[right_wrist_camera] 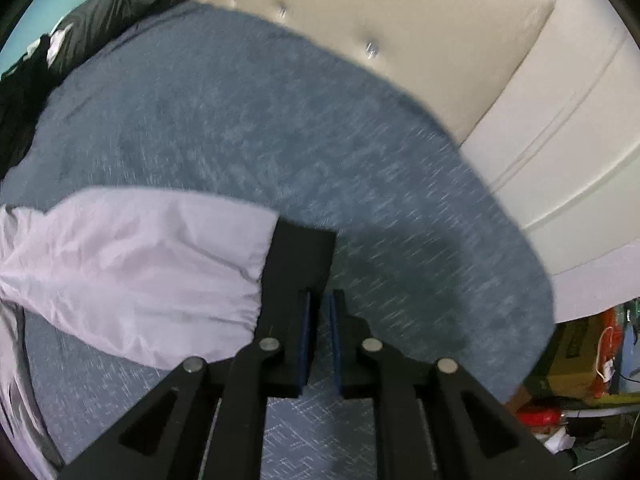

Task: Fold clothes
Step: 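Pull the sleeve outward with the right gripper, lay it flat, release, then grasp the black hem band with both grippers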

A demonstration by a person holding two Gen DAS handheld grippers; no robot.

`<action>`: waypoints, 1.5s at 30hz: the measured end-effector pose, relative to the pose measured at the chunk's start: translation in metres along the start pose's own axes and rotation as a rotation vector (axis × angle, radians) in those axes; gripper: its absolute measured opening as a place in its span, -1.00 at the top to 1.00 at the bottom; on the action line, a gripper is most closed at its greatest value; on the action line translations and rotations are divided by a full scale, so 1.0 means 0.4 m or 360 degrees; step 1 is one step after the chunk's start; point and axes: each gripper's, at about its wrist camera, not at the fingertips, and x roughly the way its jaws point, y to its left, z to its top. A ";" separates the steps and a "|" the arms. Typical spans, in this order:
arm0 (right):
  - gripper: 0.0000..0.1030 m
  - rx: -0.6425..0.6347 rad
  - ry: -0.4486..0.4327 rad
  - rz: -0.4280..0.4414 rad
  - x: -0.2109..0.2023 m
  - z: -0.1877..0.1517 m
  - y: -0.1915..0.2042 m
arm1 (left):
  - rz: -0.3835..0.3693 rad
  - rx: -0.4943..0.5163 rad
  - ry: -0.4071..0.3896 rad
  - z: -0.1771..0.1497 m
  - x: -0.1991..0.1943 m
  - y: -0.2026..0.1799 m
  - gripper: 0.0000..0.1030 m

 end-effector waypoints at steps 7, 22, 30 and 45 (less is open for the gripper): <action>0.73 -0.0070 -0.0136 0.0323 -0.131 -0.006 0.120 | -0.0032 -0.0056 0.0060 -0.017 0.028 0.035 0.03; 0.25 -0.0556 0.0354 0.1187 -0.206 -0.380 0.613 | -0.0079 -0.0070 0.0342 -0.200 0.092 0.068 0.03; 0.12 -0.0723 0.0534 0.1204 -0.237 -0.565 0.645 | -0.0131 -0.0088 0.0429 -0.309 0.082 0.062 0.03; -0.14 -0.0726 0.0557 0.1059 -0.233 -0.628 0.598 | -0.0081 -0.0132 0.0484 -0.374 0.106 0.076 0.03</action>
